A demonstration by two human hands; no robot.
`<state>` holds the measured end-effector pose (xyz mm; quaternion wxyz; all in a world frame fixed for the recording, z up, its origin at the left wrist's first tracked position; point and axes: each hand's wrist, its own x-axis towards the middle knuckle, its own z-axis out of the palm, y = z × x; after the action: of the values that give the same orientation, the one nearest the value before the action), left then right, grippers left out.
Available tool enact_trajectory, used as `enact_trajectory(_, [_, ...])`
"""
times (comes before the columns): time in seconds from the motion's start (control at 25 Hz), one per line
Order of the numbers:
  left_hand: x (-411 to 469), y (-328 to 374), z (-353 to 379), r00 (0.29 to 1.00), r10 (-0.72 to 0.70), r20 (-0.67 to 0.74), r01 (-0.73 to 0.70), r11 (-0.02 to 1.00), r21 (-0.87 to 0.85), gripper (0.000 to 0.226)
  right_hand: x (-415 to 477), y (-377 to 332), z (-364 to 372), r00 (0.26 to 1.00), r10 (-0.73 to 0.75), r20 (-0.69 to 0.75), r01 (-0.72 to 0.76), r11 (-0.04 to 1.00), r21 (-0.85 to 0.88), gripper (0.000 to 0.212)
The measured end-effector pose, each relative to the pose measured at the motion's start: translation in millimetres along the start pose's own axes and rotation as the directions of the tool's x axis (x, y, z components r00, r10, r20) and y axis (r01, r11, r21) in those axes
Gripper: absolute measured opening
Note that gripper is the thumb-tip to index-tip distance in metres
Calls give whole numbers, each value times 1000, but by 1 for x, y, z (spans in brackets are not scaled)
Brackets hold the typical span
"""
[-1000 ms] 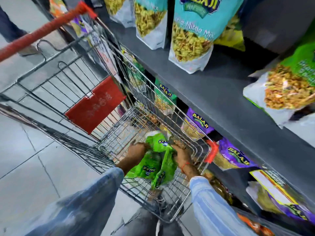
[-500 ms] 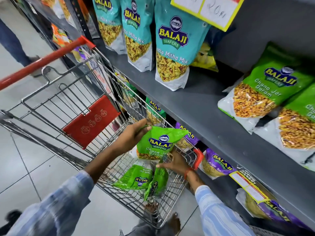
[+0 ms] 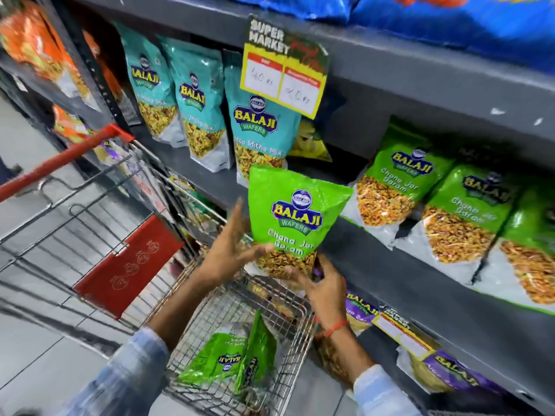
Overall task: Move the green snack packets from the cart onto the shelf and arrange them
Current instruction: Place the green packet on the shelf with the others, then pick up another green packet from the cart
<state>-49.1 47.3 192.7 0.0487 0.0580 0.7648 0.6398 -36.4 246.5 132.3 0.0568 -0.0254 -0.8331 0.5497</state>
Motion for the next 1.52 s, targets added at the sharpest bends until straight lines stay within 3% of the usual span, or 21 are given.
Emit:
enact_trajectory(0.12, [11, -9, 22, 999, 7, 46, -17, 976, 219, 69, 11, -15, -21, 992, -4, -123, -1, 999, -34, 71])
enact_trajectory(0.28, [71, 4, 55, 989, 103, 106, -123, 971, 207, 72, 44, -19, -50, 961, 17, -276, -30, 999, -43, 61])
enact_trajectory(0.48, [133, -5, 72, 986, 37, 164, -92, 935, 342, 74, 82, -21, -56, 957, 146, -249, -143, 989, 31, 74])
enact_trajectory(0.64, [139, -10, 66, 983, -30, 180, -30, 947, 321, 74, 78, -15, -38, 969, 132, -210, -122, 991, 60, 74])
enact_trajectory(0.76, [124, -11, 57, 987, -12, 163, -38, 953, 300, 78, 56, -6, -17, 927, 52, -372, -42, 999, 35, 68])
enact_trajectory(0.84, [99, -21, 43, 997, 60, 50, -73, 940, 333, 75, 28, -1, 1, 899, -75, -432, 89, 996, 11, 62])
enact_trajectory(0.96, [34, -67, 22, 986, 39, -162, 18, 942, 335, 57, -19, 19, 42, 966, -160, -204, 147, 986, -78, 49])
enact_trajectory(1.04, [-7, -111, 11, 968, -141, -209, 228, 842, 488, 44, -44, 43, 66, 988, -2, 157, 42, 967, -250, 41])
enact_trajectory(1.08, [-24, -132, 8, 953, -254, -163, 301, 783, 544, 41, -52, 57, 76, 917, 175, 359, -19, 917, -399, 40])
enact_trajectory(1.16, [-40, -164, 9, 899, -433, 64, 338, 779, 528, 46, -63, 80, 87, 646, 507, 571, -57, 778, -626, 51])
enact_trajectory(1.2, [-43, -174, 12, 856, -490, 166, 357, 791, 498, 50, -70, 86, 90, 541, 581, 608, -66, 750, -658, 55])
enact_trajectory(1.28, [-43, -185, 20, 785, -553, 279, 432, 812, 393, 54, -87, 90, 100, 452, 612, 649, -109, 760, -641, 53])
enact_trajectory(1.36, [-41, -191, 28, 761, -549, 346, 500, 836, 228, 52, -99, 89, 107, 494, 587, 641, -102, 772, -628, 45])
enact_trajectory(1.52, [-28, -208, 33, 752, -517, 408, 496, 853, 166, 25, -81, 80, 92, 642, 543, 542, -11, 713, -701, 39])
